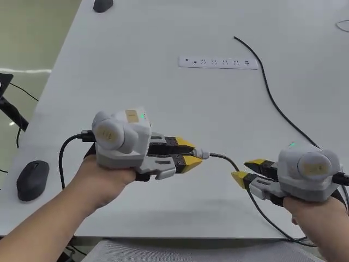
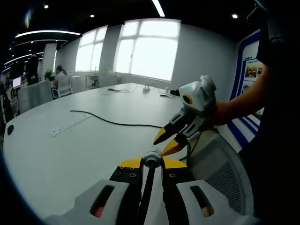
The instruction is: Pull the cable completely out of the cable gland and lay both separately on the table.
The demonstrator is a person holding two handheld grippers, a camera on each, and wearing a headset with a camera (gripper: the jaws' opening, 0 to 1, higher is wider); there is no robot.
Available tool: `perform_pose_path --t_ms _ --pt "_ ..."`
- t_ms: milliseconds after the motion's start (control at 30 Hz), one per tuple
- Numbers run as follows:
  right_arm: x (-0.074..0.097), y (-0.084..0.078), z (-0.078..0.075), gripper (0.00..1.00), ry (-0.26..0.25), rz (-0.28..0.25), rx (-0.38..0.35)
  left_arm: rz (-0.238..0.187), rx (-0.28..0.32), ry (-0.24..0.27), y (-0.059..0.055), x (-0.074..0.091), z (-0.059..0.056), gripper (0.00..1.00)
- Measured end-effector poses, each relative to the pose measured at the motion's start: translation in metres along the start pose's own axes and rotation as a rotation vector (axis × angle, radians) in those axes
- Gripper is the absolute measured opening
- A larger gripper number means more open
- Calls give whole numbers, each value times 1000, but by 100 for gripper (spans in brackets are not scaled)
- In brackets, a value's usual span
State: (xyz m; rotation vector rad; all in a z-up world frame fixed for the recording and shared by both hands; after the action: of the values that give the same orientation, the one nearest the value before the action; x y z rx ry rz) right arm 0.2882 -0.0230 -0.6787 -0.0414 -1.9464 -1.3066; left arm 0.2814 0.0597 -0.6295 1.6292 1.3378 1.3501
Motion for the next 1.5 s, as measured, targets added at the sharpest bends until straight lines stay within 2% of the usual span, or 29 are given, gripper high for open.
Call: perform_pose_path --t_ms 67,100,200,267,400,533,767,967,1233,1400,1500 --pt "2 17 10 22 13 -54 113 2 3 -1 -1 0 0 15" --pt "3 24 15 21 23 -81 147 3 3 -1 -1 0 0 15" --pt "1 35 27 20 44 -83 188 7 3 -3 -2 0 1 15" --pt "1 44 34 16 51 -123 238 9 5 -2 -2 0 2 15" --pt "-1 46 42 14 58 -124 295 9 6 -3 -1 0 2 15" --pt "-3 46 44 13 60 -122 319 8 8 -2 -2 -1 3 15" --pt "-5 49 45 3 47 -141 372 5 19 0 -3 0 2 15" --pt "-4 50 45 1 40 -147 362 -10 26 3 -3 2 1 15" --pt "-4 47 46 0 37 -147 344 -7 24 6 -4 2 -1 15" --pt "-6 44 40 0 19 -126 295 -14 18 11 -1 3 -1 15" --pt "-6 40 31 0 2 -100 201 -26 19 11 1 5 -1 15"
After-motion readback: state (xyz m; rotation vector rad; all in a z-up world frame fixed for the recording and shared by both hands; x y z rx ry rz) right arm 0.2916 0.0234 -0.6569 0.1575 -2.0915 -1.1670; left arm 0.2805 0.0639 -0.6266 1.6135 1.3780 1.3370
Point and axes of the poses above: the centre of the closed fingertips' face, and the gripper's own axes: x roughly backward along the fingers, z roughly to its left, y roughly out of its top, the point moved 1 cm from there along x, roughly backward along the fingers, and after that the axes turned 15 degrees about -y, right-handed, at the moved point
